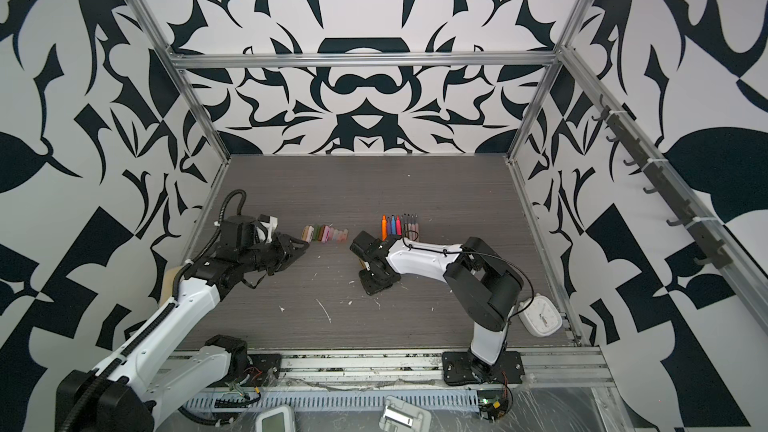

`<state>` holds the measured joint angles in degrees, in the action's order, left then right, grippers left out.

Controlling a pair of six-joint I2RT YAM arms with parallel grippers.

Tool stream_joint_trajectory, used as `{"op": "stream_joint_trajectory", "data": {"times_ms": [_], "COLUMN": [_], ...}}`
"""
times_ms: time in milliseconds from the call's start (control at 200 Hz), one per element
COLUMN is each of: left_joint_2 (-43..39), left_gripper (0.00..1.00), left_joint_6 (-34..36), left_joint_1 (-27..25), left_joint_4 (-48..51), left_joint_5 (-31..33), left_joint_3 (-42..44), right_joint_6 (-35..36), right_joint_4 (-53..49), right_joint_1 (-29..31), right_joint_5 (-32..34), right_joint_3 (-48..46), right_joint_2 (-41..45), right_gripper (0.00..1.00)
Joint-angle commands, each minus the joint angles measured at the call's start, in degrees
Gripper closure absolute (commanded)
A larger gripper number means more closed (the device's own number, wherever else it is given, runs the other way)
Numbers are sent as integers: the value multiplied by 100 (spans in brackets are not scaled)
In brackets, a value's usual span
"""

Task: Open the pen caps
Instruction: 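Lift the shorter tan pen upright with the right gripper while the left gripper approaches, then close the left gripper on the tan cap above the right gripper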

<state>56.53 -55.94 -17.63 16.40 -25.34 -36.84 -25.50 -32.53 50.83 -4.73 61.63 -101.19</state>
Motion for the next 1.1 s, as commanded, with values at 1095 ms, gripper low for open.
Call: {"op": "stream_joint_trajectory", "data": {"times_ms": [1095], "left_joint_2": [1396], "left_gripper": [70], "left_joint_6": [-1426], "left_joint_1": [-1630], "left_joint_4": [-1974], "left_joint_5": [766], "left_joint_3": [-193], "right_joint_6": [-549], "right_joint_4": [780], "right_joint_1": [5], "right_joint_5": [-1688], "right_joint_3": [346], "right_joint_2": [1614], "right_gripper": [91]}}
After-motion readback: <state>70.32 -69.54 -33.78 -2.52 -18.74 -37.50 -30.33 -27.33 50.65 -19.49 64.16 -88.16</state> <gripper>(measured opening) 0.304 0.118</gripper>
